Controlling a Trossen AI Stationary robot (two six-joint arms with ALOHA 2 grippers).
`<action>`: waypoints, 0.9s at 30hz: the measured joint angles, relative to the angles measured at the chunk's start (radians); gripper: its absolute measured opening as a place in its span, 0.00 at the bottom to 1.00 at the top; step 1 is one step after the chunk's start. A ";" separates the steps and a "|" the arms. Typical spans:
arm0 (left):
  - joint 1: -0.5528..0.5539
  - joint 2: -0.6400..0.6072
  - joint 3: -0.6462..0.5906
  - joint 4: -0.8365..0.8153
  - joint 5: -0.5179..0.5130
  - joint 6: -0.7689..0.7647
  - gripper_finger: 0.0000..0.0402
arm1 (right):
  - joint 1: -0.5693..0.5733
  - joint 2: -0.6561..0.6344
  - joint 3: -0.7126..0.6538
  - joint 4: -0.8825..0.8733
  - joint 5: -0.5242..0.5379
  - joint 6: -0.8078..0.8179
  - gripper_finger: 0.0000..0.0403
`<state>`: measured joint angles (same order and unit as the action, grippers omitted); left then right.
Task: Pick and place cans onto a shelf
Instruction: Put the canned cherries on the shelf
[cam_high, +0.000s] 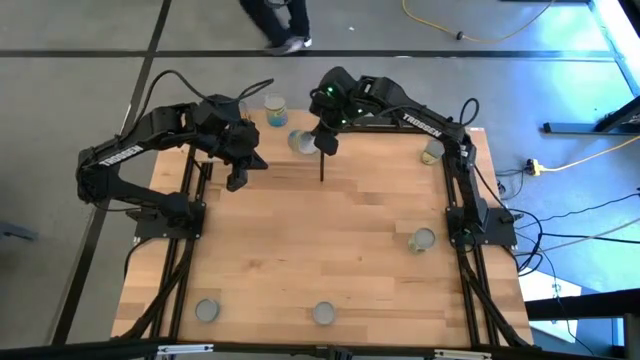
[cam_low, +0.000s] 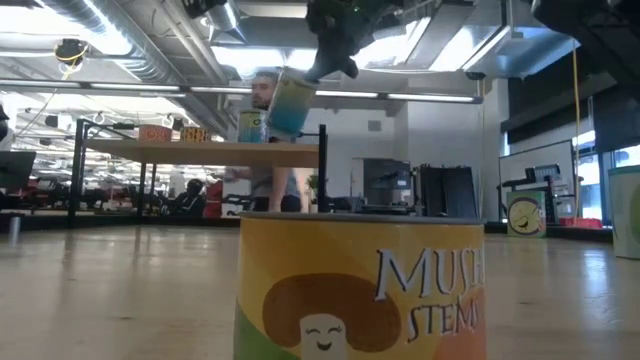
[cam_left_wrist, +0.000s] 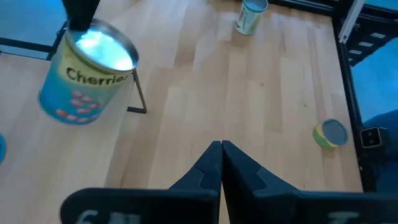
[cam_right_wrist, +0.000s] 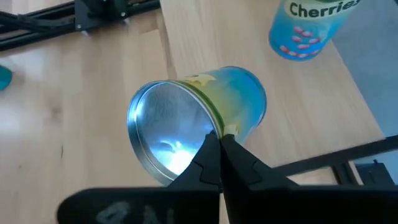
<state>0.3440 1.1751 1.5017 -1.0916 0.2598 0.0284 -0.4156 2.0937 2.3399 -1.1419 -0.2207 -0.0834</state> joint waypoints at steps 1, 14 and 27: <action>0.003 0.000 0.000 0.000 0.000 0.000 0.00 | 0.000 -0.003 0.006 -0.016 0.000 0.000 0.00; 0.057 0.000 -0.001 0.000 0.017 0.008 0.00 | -0.017 -0.045 0.016 -0.180 -0.092 0.053 0.00; 0.073 0.001 -0.001 0.000 0.020 -0.027 0.00 | -0.021 -0.005 0.013 -0.094 -0.022 0.046 0.00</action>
<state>0.4168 1.1763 1.5009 -1.0916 0.2794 0.0019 -0.4368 2.0884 2.3532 -1.2356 -0.2428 -0.0369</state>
